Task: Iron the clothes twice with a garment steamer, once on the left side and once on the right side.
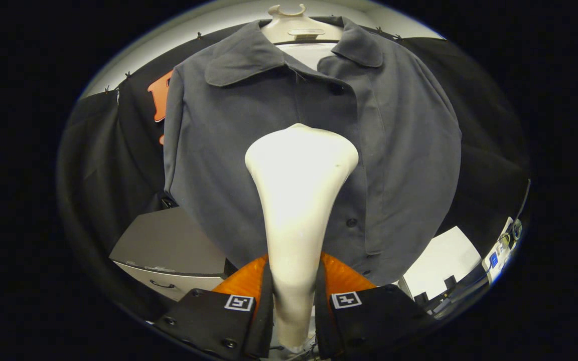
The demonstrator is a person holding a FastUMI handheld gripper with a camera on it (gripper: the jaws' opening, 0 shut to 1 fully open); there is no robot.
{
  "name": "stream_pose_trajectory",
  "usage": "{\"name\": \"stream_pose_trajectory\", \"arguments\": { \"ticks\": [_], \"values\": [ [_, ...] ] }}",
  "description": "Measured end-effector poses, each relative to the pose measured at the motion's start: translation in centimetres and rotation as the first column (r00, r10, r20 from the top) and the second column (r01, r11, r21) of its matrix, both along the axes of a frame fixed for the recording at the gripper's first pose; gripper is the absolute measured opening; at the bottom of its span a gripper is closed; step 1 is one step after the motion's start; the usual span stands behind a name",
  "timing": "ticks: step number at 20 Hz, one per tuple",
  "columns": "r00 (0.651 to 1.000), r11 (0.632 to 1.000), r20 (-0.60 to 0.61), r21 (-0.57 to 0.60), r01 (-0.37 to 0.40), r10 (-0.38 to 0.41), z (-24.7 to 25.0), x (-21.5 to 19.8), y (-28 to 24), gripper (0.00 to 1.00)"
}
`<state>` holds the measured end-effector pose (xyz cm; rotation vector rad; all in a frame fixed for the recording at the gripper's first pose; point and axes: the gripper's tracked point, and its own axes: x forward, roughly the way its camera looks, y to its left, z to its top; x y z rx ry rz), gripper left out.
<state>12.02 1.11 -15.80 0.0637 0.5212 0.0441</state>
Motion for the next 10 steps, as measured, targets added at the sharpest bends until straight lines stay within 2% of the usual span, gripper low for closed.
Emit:
{"name": "stream_pose_trajectory", "arguments": {
  "ticks": [10],
  "values": [
    [0.996, 1.0, -0.094, 0.005, -0.005, 0.006, -5.5, -1.0, -0.6, 0.42]
  ]
}}
